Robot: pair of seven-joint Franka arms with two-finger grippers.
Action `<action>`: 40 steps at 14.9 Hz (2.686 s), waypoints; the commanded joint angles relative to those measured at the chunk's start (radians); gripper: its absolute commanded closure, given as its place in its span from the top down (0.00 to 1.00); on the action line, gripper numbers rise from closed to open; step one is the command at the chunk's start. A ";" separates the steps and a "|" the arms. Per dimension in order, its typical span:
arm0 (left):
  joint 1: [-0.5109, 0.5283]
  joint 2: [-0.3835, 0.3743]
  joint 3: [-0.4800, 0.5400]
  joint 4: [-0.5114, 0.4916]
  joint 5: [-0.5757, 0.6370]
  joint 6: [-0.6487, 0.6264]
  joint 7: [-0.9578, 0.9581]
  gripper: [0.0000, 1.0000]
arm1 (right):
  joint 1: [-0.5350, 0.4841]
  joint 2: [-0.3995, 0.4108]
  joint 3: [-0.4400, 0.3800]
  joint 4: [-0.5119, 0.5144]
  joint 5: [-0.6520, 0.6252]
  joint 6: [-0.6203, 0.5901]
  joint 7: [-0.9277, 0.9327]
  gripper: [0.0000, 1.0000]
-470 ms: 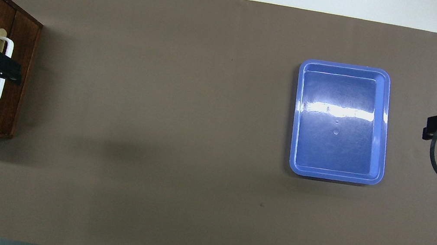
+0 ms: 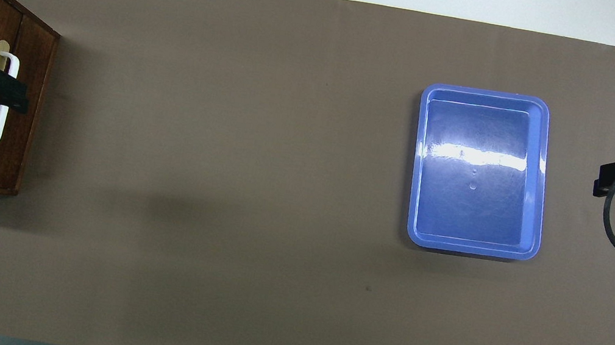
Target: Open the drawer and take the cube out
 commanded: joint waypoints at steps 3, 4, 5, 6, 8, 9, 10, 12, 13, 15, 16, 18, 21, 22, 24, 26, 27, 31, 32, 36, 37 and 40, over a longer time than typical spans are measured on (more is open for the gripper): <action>-0.068 0.000 -0.008 -0.122 0.224 0.193 -0.088 1.00 | -0.050 -0.040 0.008 -0.092 0.006 0.129 -0.001 1.00; -0.071 0.020 -0.008 -0.128 0.251 0.218 -0.122 1.00 | -0.052 -0.040 0.008 -0.102 0.010 0.161 0.059 1.00; -0.071 0.041 -0.008 -0.128 0.274 0.231 -0.130 1.00 | -0.050 -0.037 0.008 -0.100 0.025 0.172 0.160 1.00; -0.071 0.063 -0.008 -0.128 0.317 0.245 -0.132 1.00 | -0.043 -0.031 0.010 -0.094 0.039 0.174 0.258 1.00; -0.083 0.122 -0.007 -0.139 0.421 0.302 -0.132 1.00 | -0.038 -0.025 0.019 -0.093 0.042 0.182 0.428 1.00; -0.082 0.147 -0.008 -0.147 0.473 0.343 -0.130 1.00 | -0.033 -0.009 0.021 -0.094 0.043 0.191 0.513 1.00; -0.070 0.161 -0.008 -0.150 0.495 0.386 -0.128 1.00 | -0.018 0.009 0.021 -0.094 0.045 0.192 0.579 1.00; -0.058 0.173 -0.007 -0.163 0.506 0.431 -0.128 1.00 | -0.004 0.053 0.022 -0.088 0.066 0.206 0.724 1.00; -0.050 0.176 -0.007 -0.177 0.515 0.454 -0.128 1.00 | 0.014 0.077 0.022 -0.081 0.121 0.217 0.815 1.00; -0.050 0.196 -0.007 -0.191 0.545 0.485 -0.128 1.00 | 0.025 0.119 0.022 -0.080 0.181 0.261 0.993 1.00; -0.050 0.212 -0.005 -0.190 0.555 0.486 -0.130 1.00 | 0.051 0.141 0.022 -0.085 0.239 0.283 1.114 1.00; -0.048 0.239 -0.005 -0.188 0.594 0.505 -0.130 1.00 | 0.062 0.167 0.022 -0.100 0.408 0.321 1.304 1.00; -0.036 0.247 -0.004 -0.190 0.601 0.514 -0.130 1.00 | 0.107 0.175 0.022 -0.154 0.480 0.407 1.495 1.00; -0.037 0.247 -0.004 -0.191 0.601 0.514 -0.130 1.00 | 0.121 0.181 0.022 -0.166 0.509 0.436 1.529 1.00; -0.038 0.249 -0.004 -0.194 0.601 0.514 -0.130 1.00 | 0.149 0.204 0.022 -0.168 0.539 0.484 1.564 1.00; -0.038 0.250 -0.005 -0.197 0.599 0.514 -0.130 1.00 | 0.183 0.210 0.022 -0.168 0.537 0.496 1.544 1.00; -0.038 0.250 -0.005 -0.206 0.599 0.515 -0.132 1.00 | 0.184 0.216 0.022 -0.168 0.540 0.502 1.515 1.00; -0.051 0.261 -0.007 -0.219 0.599 0.534 -0.205 1.00 | 0.224 0.268 0.022 -0.150 0.562 0.524 1.374 1.00; -0.053 0.268 -0.008 -0.219 0.598 0.551 -0.229 1.00 | 0.226 0.285 0.024 -0.137 0.575 0.524 1.336 1.00; -0.096 0.282 -0.011 -0.184 0.528 0.552 -0.340 1.00 | 0.270 0.354 0.022 -0.071 0.632 0.547 1.303 1.00; -0.109 0.290 -0.010 -0.164 0.473 0.546 -0.357 1.00 | 0.272 0.357 0.022 -0.085 0.629 0.557 1.299 1.00; -0.175 0.295 -0.008 -0.124 0.380 0.511 -0.433 1.00 | 0.279 0.331 0.024 -0.133 0.632 0.555 1.242 1.00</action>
